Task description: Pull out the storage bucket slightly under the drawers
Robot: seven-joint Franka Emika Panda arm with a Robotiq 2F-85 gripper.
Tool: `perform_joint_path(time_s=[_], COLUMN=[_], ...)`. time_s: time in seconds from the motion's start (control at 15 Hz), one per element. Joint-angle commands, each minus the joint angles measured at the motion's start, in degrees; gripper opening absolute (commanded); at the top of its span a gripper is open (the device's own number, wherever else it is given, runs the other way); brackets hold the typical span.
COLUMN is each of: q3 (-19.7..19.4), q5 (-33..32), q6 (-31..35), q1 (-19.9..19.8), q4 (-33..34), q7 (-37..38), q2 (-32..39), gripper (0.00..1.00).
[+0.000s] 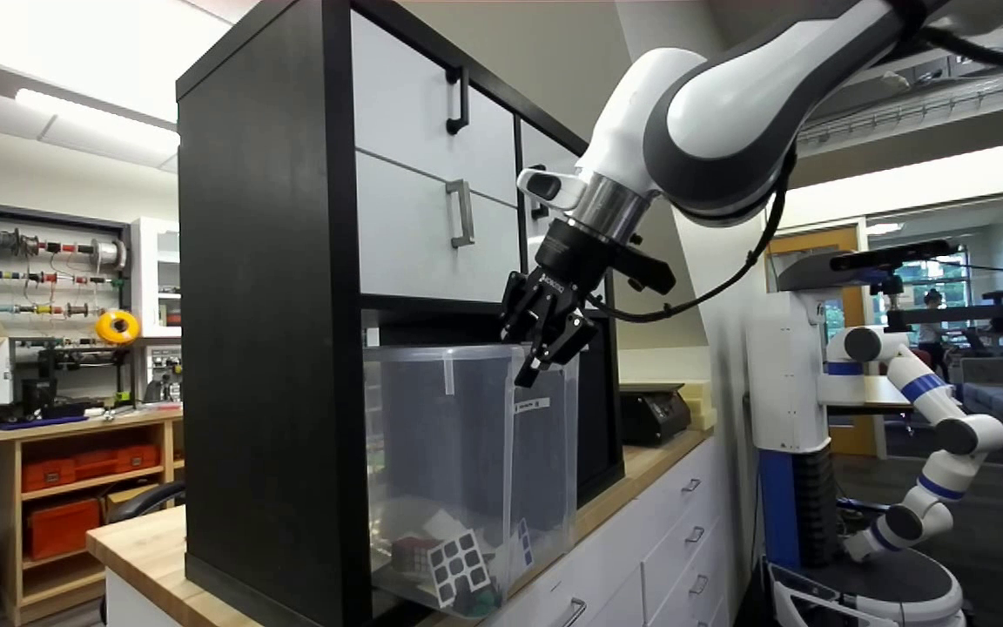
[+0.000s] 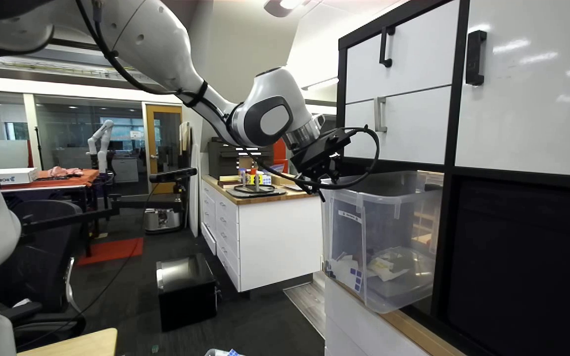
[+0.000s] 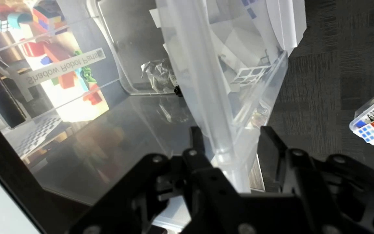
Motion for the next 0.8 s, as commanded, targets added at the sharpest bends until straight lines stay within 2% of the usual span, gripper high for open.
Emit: perform_joint_path(time_s=[0.0,0.13,0.2,0.27,0.53,0.73], q3=[-0.1,-0.1,-2.0,-2.2,-3.3,-3.4], q5=[2.2,2.9,1.9,1.8,0.7,-0.3], q6=[1.3,1.3,1.1,1.2,1.7,2.0], q1=[0.1,0.2,2.2,2.4,3.5,3.9], q4=[-7.0,-8.7,-9.1,-9.6,-10.2,-9.7], q7=[0.1,0.3,2.0,2.5,4.8,6.4], q2=[-5.7,-7.0,-7.4,-7.7,-8.8,-9.0], gripper=[0.21,0.21,0.71,0.72,0.97,1.00])
